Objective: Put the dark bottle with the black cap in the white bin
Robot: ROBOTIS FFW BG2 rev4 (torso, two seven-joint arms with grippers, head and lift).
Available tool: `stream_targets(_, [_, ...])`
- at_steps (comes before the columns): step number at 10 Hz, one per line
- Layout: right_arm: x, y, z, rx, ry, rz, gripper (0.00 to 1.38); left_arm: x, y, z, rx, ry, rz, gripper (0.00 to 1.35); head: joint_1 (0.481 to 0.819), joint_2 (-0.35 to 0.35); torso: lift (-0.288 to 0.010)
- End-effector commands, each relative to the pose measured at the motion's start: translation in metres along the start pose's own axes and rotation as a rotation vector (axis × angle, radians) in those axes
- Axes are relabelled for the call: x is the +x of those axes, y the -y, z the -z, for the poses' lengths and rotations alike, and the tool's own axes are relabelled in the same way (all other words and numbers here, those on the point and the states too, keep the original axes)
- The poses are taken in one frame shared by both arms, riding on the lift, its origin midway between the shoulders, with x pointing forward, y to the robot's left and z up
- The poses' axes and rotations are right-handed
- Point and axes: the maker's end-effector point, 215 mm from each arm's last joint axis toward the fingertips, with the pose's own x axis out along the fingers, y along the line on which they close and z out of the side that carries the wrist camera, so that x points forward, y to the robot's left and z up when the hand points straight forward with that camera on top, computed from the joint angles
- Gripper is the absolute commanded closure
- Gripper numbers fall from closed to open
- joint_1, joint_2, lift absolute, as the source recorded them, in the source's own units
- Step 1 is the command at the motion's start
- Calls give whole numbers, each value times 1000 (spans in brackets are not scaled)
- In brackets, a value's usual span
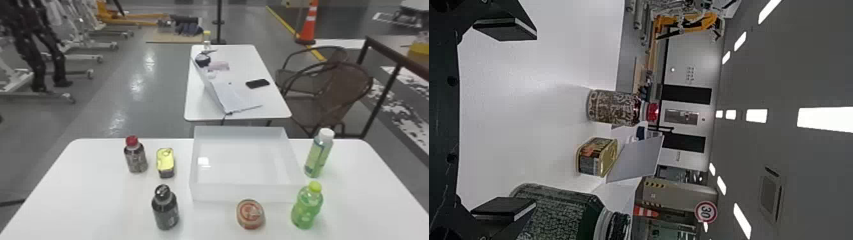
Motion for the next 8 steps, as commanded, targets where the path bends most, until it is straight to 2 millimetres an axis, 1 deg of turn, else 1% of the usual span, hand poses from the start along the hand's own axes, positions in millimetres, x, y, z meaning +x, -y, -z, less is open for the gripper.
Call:
stream_targets(1, [0, -1, 0, 2, -1, 0, 98, 0, 0, 0, -2, 0, -2, 125, 549, 0, -100])
stream_targets(6, [-1, 0, 3, 1, -9, -1, 98, 0, 2, 2, -3, -6, 4, 124, 549, 0, -100])
stream_targets(8, [-1, -1, 3, 4, -10, 0, 98, 5, 15, 5, -16, -17, 44, 122, 549, 0, -100])
